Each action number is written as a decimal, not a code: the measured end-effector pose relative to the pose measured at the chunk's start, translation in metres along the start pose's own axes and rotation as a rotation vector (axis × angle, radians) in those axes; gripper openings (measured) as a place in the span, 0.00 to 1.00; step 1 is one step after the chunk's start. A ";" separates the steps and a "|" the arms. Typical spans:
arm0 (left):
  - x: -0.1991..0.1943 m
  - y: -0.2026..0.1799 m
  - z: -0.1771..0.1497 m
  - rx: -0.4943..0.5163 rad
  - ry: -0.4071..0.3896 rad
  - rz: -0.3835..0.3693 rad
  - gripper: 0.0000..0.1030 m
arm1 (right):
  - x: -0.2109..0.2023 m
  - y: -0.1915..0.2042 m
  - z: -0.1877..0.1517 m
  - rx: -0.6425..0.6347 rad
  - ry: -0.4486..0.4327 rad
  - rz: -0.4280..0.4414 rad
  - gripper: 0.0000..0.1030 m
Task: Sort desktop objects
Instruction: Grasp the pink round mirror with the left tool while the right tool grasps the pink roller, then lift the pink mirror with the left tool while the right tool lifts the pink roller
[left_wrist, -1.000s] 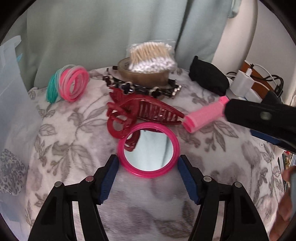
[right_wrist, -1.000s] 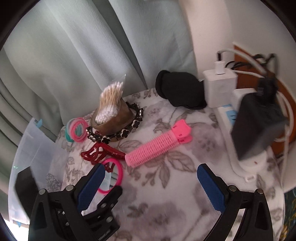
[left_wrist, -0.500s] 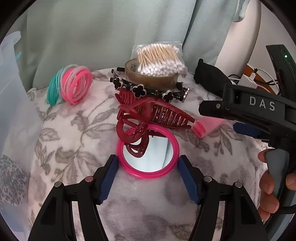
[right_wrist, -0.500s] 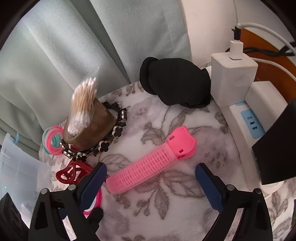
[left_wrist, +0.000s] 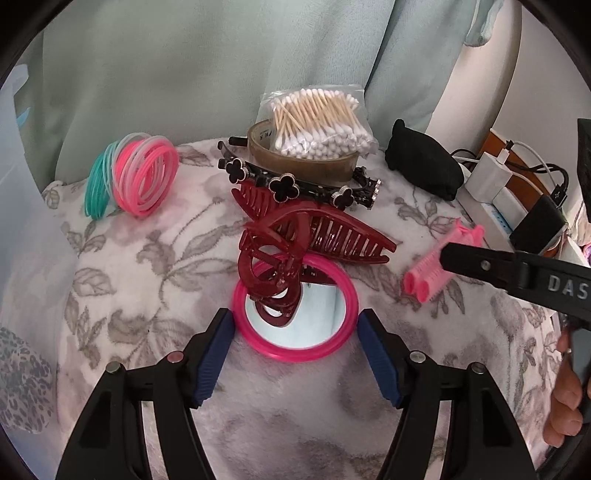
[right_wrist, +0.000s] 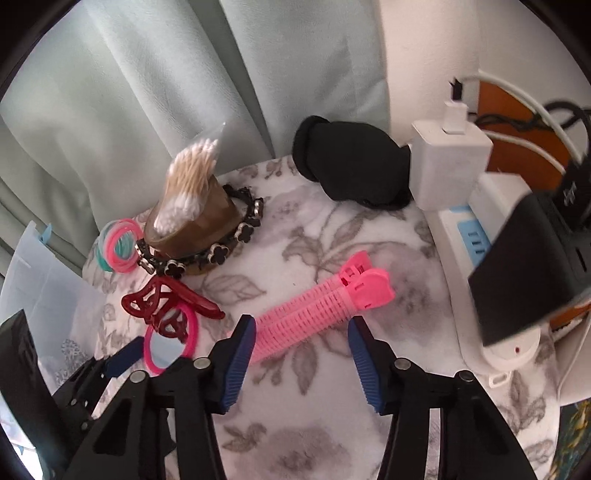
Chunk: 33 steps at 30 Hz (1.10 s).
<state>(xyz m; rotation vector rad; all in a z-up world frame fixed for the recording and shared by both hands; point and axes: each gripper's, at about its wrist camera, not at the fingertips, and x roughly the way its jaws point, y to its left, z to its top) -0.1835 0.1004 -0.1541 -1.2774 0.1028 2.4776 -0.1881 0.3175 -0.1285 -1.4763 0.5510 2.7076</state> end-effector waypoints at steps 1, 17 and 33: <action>0.001 -0.001 0.000 0.006 -0.001 0.007 0.69 | 0.000 -0.002 0.000 0.011 0.003 0.007 0.54; 0.007 0.005 0.008 0.000 -0.016 0.025 0.71 | 0.032 0.008 0.028 0.140 -0.007 -0.019 0.49; 0.007 0.018 0.013 -0.035 -0.009 -0.008 0.71 | -0.002 0.005 0.022 0.102 -0.018 0.112 0.27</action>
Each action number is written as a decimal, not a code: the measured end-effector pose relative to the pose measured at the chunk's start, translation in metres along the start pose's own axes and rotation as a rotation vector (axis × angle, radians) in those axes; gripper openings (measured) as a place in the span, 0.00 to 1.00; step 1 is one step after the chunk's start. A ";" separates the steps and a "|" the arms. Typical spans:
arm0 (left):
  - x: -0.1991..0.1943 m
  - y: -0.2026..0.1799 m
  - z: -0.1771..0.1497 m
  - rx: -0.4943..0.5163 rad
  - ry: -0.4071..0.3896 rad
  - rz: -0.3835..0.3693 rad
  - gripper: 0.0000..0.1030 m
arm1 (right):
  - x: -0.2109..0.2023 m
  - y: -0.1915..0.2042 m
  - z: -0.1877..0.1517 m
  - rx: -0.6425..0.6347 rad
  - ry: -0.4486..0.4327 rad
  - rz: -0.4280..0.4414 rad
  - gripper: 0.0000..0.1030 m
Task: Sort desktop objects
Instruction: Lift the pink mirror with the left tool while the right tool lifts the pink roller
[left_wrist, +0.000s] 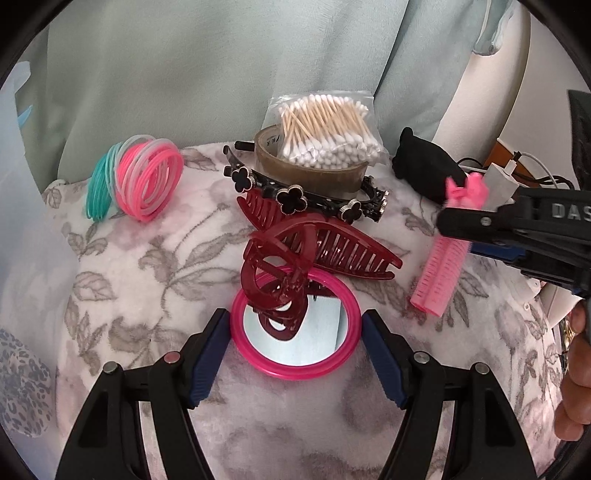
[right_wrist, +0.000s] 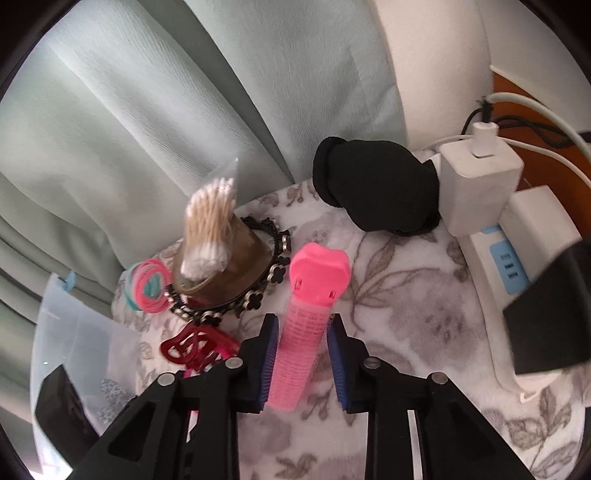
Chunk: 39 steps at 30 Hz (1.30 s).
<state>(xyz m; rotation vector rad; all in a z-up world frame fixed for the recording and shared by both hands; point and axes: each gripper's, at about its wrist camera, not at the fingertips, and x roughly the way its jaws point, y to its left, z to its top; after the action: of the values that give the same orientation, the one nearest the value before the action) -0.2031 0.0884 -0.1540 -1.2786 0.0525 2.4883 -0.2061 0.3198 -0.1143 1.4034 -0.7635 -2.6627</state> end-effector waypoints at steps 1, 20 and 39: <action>-0.001 0.001 0.000 -0.002 0.002 -0.002 0.71 | -0.004 -0.001 -0.001 0.004 0.000 0.011 0.27; -0.036 -0.032 -0.012 -0.024 -0.021 -0.033 0.71 | -0.073 -0.017 -0.053 -0.005 0.018 0.063 0.27; -0.165 -0.027 -0.026 -0.032 -0.267 -0.047 0.71 | -0.164 0.021 -0.088 -0.045 -0.126 0.138 0.27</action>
<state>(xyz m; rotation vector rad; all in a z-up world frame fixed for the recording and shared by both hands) -0.0857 0.0619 -0.0346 -0.9370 -0.0822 2.6042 -0.0441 0.3067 -0.0213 1.1379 -0.7741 -2.6634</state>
